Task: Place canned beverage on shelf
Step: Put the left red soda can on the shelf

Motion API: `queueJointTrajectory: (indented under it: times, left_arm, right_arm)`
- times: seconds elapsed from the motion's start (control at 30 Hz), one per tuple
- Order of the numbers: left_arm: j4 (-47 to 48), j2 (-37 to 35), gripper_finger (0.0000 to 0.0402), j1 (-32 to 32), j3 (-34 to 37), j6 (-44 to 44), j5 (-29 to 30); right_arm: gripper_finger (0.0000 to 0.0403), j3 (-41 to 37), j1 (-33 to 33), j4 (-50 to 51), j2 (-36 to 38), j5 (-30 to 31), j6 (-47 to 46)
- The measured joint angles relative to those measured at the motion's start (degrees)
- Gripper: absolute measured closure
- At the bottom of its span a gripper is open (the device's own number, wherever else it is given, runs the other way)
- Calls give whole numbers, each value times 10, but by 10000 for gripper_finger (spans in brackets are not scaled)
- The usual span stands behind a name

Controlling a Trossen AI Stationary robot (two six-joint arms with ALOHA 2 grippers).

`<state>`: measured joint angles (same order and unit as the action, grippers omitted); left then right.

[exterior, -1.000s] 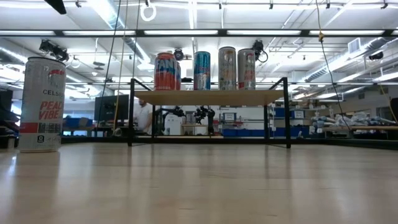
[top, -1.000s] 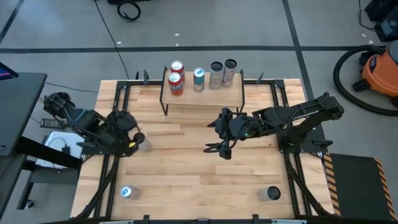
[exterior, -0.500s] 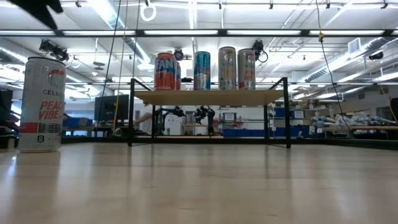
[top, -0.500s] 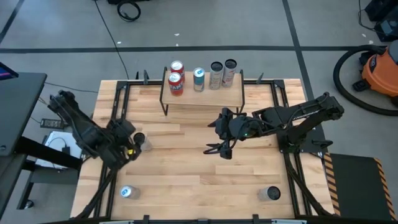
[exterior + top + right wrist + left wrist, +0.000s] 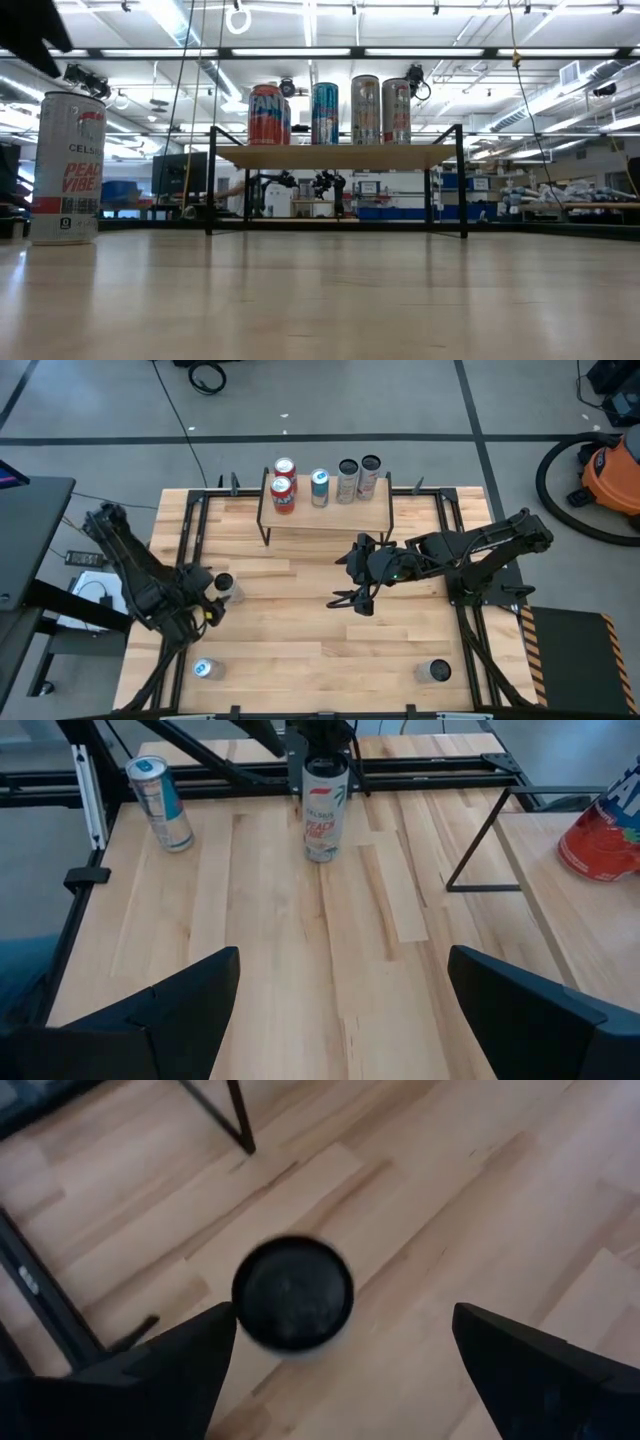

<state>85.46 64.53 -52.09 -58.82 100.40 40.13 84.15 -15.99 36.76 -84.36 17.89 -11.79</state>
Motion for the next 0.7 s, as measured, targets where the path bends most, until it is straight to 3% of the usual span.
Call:
queueJointTrajectory:
  times: [0.43, 0.7]
  left_arm:
    - [14, 36, 28, -64, 19, 104, -41]
    - [-39, 50, 28, -67, 91, 145, -66]
  right_arm:
    - [34, -55, 2, -44, 0, 0, 0]
    - [34, -60, 2, -59, 0, 0, 0]
